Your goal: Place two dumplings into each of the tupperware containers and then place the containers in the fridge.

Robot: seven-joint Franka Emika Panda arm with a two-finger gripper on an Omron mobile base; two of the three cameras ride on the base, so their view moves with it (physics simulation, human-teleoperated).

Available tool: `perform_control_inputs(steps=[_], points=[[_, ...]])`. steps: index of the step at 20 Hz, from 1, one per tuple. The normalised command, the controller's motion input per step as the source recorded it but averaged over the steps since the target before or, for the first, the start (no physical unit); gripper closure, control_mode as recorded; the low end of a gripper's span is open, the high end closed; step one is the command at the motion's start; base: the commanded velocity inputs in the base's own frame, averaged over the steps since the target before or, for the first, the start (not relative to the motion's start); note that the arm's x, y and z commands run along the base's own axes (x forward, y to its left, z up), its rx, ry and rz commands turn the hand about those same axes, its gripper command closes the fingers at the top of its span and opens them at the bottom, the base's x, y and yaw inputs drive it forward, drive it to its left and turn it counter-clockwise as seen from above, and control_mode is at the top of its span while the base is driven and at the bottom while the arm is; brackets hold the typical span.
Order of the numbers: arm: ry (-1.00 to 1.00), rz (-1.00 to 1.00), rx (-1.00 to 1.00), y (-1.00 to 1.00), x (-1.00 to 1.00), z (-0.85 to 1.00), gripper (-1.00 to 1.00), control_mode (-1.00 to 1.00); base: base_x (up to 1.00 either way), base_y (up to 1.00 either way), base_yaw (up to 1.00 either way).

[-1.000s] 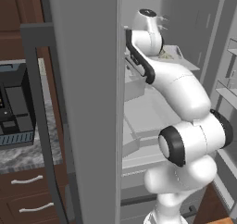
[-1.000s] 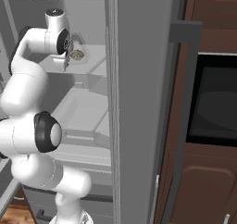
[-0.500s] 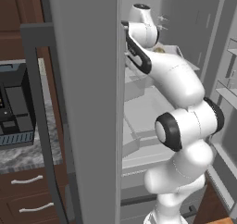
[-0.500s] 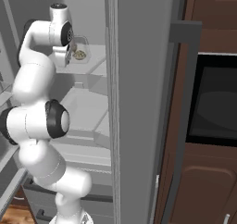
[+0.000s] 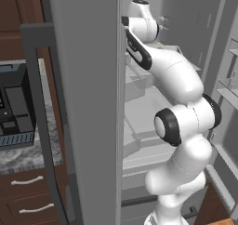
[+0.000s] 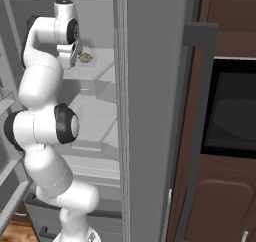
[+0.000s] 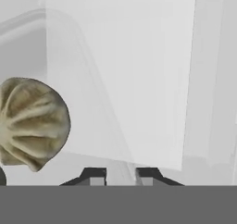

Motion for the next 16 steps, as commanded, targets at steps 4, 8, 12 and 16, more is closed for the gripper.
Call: perform_control_inputs(steps=[4,8,12,16], points=[[0.0,0.0,0.0,0.0,0.0,0.0,-1.0,-1.0,0.0,0.0,0.0],[0.0,0.0,0.0,0.0,0.0,0.0,-1.0,-1.0,0.0,0.0,0.0],[-0.11,0.0,0.0,0.0,-0.11,-0.01,-1.0,-1.0,0.0,0.0,0.0],[-0.44,0.0,0.0,0.0,-0.16,-0.31,-1.0,-1.0,0.0,0.0,0.0]])
